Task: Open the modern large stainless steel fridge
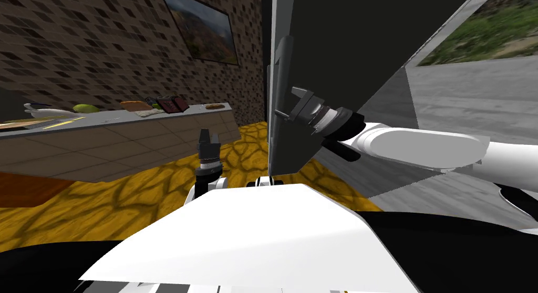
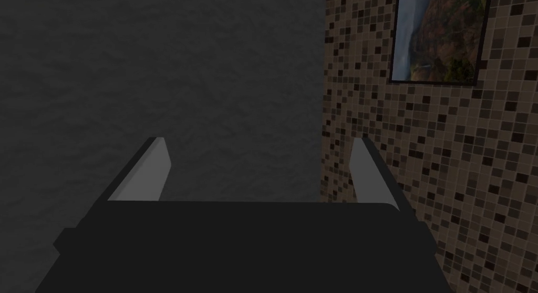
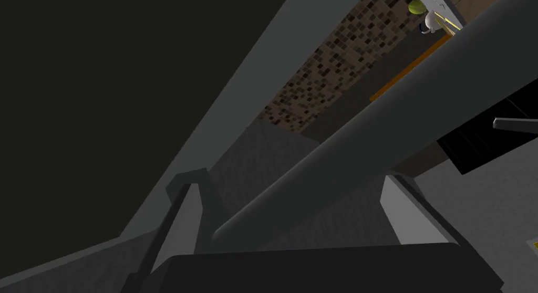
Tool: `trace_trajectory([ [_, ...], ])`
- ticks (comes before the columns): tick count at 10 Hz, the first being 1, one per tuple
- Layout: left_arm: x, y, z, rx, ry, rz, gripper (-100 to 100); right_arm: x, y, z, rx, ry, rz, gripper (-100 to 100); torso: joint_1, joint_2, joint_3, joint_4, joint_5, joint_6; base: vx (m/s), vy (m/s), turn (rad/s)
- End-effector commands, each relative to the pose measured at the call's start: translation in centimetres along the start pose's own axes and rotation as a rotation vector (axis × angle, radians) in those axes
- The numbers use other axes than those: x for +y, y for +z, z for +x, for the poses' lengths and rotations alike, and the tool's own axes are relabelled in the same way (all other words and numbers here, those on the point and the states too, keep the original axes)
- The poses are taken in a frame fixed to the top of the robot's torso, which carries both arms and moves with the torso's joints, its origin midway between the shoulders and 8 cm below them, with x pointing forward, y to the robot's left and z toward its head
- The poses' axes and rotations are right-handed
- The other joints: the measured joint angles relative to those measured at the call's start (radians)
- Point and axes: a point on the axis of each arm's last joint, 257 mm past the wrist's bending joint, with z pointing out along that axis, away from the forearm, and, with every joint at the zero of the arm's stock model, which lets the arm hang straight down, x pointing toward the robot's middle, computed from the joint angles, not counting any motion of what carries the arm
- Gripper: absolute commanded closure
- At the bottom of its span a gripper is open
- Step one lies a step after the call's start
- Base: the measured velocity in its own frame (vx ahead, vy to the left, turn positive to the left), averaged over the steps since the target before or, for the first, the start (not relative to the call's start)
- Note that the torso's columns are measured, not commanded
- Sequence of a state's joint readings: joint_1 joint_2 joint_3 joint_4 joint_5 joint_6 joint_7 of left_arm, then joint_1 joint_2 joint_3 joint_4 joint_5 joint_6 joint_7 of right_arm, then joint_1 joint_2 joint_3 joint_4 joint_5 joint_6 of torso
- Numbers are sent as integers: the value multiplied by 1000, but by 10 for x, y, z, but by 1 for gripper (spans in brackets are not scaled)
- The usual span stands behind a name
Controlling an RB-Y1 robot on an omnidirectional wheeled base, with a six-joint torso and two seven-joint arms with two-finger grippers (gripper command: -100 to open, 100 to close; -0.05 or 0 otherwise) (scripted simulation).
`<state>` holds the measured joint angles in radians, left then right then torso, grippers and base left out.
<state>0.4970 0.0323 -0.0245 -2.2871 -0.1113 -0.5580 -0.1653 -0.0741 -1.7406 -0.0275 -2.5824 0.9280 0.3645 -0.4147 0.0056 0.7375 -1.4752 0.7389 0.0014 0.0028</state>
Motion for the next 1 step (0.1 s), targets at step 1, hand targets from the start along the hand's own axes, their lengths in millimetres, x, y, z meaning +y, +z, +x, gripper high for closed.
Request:
trace_trajectory([
  [1,0,0,0,0,0,0,0,-23,8,-8,-38,-37,19,-100,-2,-8,-8,-2,-1,-1,7,67,-42],
])
